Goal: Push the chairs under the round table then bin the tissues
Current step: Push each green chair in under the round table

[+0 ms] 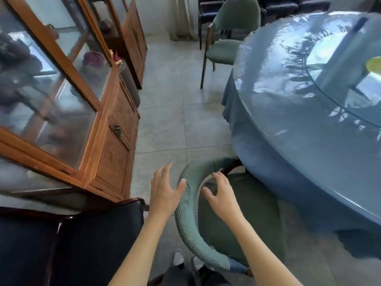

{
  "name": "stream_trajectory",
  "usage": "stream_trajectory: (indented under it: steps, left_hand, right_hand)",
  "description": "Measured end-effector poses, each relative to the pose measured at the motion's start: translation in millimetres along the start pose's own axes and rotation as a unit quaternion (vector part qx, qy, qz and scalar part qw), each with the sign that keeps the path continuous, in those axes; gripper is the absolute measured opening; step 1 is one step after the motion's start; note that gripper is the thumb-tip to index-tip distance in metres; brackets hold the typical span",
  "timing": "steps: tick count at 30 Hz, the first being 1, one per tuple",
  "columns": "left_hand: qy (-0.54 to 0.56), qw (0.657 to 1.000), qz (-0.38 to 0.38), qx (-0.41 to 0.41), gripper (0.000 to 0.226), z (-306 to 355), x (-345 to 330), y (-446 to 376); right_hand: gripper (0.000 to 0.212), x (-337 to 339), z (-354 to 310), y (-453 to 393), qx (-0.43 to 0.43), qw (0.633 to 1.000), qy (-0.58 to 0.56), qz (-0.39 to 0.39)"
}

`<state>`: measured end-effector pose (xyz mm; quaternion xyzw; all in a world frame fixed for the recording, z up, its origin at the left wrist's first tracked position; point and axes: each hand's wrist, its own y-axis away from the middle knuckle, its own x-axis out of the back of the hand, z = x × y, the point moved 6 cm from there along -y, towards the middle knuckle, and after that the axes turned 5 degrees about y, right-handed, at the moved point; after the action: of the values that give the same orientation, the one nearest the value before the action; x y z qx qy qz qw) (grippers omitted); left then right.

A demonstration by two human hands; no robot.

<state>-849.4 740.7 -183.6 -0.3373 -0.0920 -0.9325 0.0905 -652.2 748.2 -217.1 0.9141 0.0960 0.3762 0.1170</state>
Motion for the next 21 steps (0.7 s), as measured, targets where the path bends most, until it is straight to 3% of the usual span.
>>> stream_trajectory:
  steps: [2, 7, 11, 12, 13, 16, 17, 21]
  left_hand:
    - [0.044, 0.999, -0.026, -0.001, 0.063, 4.5, -13.0, -15.2]
    - [0.039, 0.991, -0.128, 0.012, 0.066, -16.1, -45.6, -45.4]
    - [0.035, 0.982, -0.182, 0.042, 0.068, -41.6, -61.2, -56.2]
    - [0.038, 0.979, -0.193, 0.058, 0.069, -49.6, -64.5, -56.4]
    - [0.039, 0.975, -0.206, 0.078, 0.072, -58.4, -67.1, -55.5]
    - [0.034, 0.960, -0.241, 0.136, 0.083, -84.8, -76.5, -53.5]
    - [0.038, 0.953, -0.255, 0.156, 0.086, -93.7, -80.1, -52.4]
    - [0.079, 0.927, -0.282, 0.233, 0.073, -119.0, -91.9, -44.1]
  right_hand:
    - [0.065, 1.9, 11.2, 1.5, -0.041, 0.998, -0.041, 0.021]
    - [0.063, -8.3, 39.1, 15.4, -0.146, 0.980, -0.100, 0.086]
    - [0.058, -44.0, 56.9, 40.6, -0.265, 0.931, -0.218, 0.125]
    - [0.053, -58.8, 62.7, 49.2, -0.313, 0.897, -0.281, 0.133]
    - [0.045, -77.4, 67.3, 60.4, -0.373, 0.838, -0.372, 0.141]
    - [0.030, -138.7, 59.2, 89.1, -0.474, 0.589, -0.643, 0.125]
    - [0.035, -155.2, 49.9, 97.1, -0.480, 0.532, -0.691, 0.101]
    - [0.048, -206.1, 32.2, 117.4, -0.526, 0.400, -0.747, 0.069]
